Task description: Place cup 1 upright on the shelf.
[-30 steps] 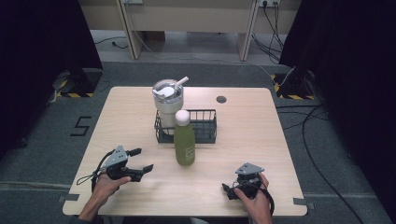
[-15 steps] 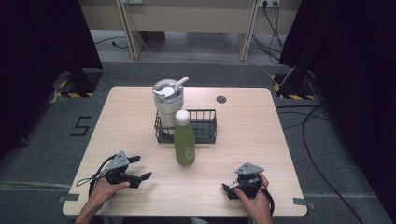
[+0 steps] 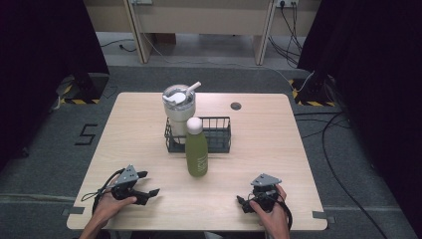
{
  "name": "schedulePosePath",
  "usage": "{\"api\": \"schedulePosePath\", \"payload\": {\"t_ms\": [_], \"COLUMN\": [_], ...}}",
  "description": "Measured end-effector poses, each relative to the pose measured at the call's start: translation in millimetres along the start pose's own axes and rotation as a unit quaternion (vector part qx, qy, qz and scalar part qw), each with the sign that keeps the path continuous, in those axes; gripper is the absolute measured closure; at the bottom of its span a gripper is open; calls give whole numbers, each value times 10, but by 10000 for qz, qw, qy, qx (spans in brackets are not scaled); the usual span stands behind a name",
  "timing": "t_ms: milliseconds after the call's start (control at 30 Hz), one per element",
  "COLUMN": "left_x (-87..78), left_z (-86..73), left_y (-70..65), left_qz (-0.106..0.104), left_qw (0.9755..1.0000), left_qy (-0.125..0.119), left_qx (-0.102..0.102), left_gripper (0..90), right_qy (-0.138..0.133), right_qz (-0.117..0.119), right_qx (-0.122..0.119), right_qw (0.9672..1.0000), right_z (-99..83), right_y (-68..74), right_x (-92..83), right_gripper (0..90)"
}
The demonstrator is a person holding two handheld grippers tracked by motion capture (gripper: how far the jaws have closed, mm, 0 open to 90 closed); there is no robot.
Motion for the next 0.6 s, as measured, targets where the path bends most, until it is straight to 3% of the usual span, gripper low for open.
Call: {"api": "schedulePosePath", "payload": {"t_ms": [233,333,600], "left_x": [-22,-8,11], "left_z": [-75,-118,-113], "left_y": [-73,-101,-136], "left_qz": [22,70,17], "left_qw": [9996,9986,9986], "left_qy": [238,490,526], "left_qx": [141,203,113], "left_gripper": [149,143,115], "right_qy": [3,4,11], "right_qz": [5,9,11], "right_qx": [-8,-4,-7], "right_qw": [10000,10000,10000], "right_z": [-1,-2,-3], "right_y": [1,4,4], "right_x": [-1,0,-2], "right_gripper": [4,4,4]}}
Point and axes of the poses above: each handheld gripper's, and its own axes: x roughly forward along the jaws, z roughly out of its top, y roughly to its left, the point moved 8 cm from there along x, roughly forward along the jaws, and after that the axes turned 11 degrees about x, right-handed, at the moved point
